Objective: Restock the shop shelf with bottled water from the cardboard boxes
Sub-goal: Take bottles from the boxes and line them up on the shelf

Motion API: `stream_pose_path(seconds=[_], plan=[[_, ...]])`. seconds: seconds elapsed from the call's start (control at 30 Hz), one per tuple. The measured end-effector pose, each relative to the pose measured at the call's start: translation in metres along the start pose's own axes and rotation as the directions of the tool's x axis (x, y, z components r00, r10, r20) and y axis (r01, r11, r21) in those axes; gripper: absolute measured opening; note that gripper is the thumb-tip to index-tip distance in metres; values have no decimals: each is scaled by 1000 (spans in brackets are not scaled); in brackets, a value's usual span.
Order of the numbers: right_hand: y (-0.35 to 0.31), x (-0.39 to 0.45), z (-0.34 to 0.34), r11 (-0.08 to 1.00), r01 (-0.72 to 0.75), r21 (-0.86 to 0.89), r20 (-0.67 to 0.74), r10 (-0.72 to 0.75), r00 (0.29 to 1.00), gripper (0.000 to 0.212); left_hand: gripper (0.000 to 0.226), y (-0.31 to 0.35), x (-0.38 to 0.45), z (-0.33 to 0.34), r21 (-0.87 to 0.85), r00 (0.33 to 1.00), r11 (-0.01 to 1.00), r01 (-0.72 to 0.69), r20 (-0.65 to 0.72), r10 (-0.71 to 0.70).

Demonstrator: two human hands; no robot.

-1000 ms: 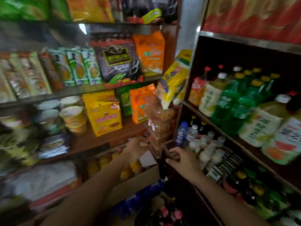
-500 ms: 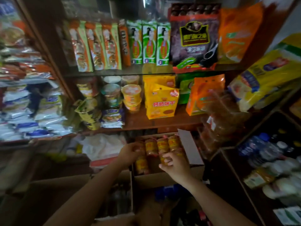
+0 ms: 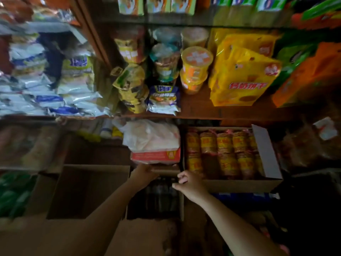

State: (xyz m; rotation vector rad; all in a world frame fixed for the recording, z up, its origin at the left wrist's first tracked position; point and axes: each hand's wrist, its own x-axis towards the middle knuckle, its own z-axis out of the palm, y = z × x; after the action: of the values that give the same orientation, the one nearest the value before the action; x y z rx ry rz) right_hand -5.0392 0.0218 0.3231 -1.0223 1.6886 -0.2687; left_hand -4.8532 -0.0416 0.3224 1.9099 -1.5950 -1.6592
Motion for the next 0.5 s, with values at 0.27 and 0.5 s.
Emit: stream_pose_path(seconds=[0.27, 0.5], plan=[[71, 133, 84, 975, -221, 30, 125, 216, 968, 48, 10, -113, 103, 34, -101, 965, 959, 264, 30, -262], [156, 213, 175, 927, -374, -19, 196, 371, 908, 53, 16, -222, 184, 89, -89, 899, 895, 438, 55, -434]])
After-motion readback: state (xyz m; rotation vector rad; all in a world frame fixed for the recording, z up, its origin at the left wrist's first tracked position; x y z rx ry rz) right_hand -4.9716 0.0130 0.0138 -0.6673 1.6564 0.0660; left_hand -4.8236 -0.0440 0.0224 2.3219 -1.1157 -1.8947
